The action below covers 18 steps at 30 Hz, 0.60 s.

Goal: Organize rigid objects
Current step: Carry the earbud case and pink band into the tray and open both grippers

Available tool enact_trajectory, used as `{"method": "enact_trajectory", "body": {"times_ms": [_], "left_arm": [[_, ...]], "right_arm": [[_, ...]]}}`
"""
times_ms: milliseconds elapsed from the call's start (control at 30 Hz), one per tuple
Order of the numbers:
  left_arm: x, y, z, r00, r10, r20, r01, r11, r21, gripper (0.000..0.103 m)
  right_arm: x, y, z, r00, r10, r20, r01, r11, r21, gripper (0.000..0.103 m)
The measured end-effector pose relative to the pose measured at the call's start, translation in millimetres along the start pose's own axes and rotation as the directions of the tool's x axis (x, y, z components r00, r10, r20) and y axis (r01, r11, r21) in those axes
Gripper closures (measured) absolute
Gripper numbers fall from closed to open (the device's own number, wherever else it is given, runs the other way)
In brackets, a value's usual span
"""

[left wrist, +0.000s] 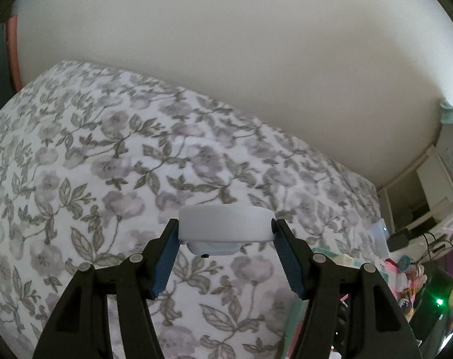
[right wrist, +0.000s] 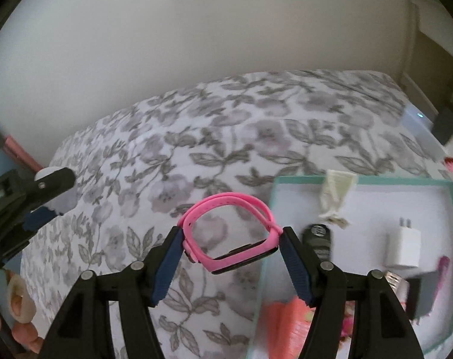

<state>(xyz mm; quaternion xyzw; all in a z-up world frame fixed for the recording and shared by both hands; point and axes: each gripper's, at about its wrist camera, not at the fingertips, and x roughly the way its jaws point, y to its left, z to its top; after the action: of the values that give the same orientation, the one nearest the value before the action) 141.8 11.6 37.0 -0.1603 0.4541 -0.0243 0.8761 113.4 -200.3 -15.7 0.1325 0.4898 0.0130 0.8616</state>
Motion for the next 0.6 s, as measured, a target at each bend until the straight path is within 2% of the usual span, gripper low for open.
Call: {"method": "enact_trajectory", "body": {"times_ms": [267,433,600], "left_arm": [[-19.1,-45.2,-12.3,0.999,-0.028,0.029,0.025,0.994,0.109,0.039],[-13.7,-77.0,-31.5,0.997,-0.075,-0.028,0.079,0.981,0.176,0.039],[-4.7,-113.5,-58.0,0.993,-0.086,-0.082,0.105,0.959,0.263,0.038]], "right_arm": [[-30.8,-36.3,-5.7,0.997,-0.066,0.025,0.065,0.997,0.052,0.035],[-40.4,-63.1,-13.7,0.991,-0.131,0.017,0.130,0.988,0.083,0.035],[-38.4,-92.0,-17.8,0.980,-0.198,-0.019,0.198,0.974,0.112,0.035]]}}
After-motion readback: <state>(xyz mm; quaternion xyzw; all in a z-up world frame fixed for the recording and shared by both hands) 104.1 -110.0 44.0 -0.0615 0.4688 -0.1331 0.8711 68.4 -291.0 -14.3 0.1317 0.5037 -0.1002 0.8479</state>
